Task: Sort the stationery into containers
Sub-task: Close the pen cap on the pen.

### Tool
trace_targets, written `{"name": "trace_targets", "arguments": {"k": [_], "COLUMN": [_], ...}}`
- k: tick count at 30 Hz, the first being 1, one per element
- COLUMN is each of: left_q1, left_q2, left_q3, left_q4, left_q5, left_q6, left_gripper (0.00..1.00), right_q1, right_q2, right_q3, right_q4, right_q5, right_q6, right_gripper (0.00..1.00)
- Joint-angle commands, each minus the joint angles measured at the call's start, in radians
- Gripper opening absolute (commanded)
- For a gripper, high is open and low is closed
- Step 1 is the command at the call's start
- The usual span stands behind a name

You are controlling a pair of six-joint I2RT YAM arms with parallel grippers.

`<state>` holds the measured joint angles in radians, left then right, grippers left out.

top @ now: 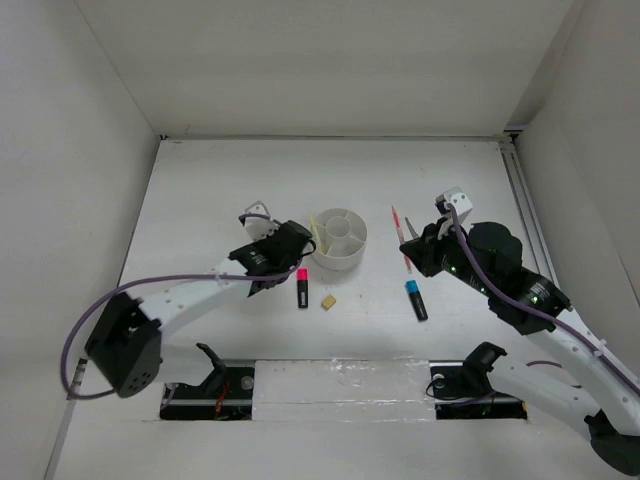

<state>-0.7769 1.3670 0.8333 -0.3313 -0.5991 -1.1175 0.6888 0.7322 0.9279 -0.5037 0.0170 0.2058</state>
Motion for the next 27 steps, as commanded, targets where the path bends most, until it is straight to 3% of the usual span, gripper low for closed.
{"name": "trace_targets", "arguments": {"k": [1, 6, 10, 21, 27], "left_q1": [-0.004, -0.028, -0.028, -0.028, -0.028], "left_q2": [-0.173, -0.379, -0.523, -0.72, -0.75], "left_q3": [0.041, 0.035, -0.069, -0.264, -0.293], "left_q4": [0.038, 0.173, 0.504, 0.909, 0.957], "left_q5": [-0.039, -0.076, 0.075, 0.447, 0.519], "left_q6": [0.109, 0.257, 0.436, 0.515, 0.535], "left_gripper": [0.0, 0.0, 0.0, 0.0, 0.0], "right_q1": [0.008, 0.017, 0.063, 0.184, 0.215], "right_q2": [0.015, 0.044, 0.056, 0.199, 0.283], "right_q3": [-0.018, -0.121, -0.219, -0.21, -0.159], "right_q4": [0.077, 0.279, 0.521, 0.775, 0.826], "right_q5": [-0.032, -0.199, -0.365, -0.396, -0.416], "right_q6": [0.01, 0.102, 0.214, 0.296, 0.305], "right_gripper": [0.0, 0.0, 0.0, 0.0, 0.0]}}
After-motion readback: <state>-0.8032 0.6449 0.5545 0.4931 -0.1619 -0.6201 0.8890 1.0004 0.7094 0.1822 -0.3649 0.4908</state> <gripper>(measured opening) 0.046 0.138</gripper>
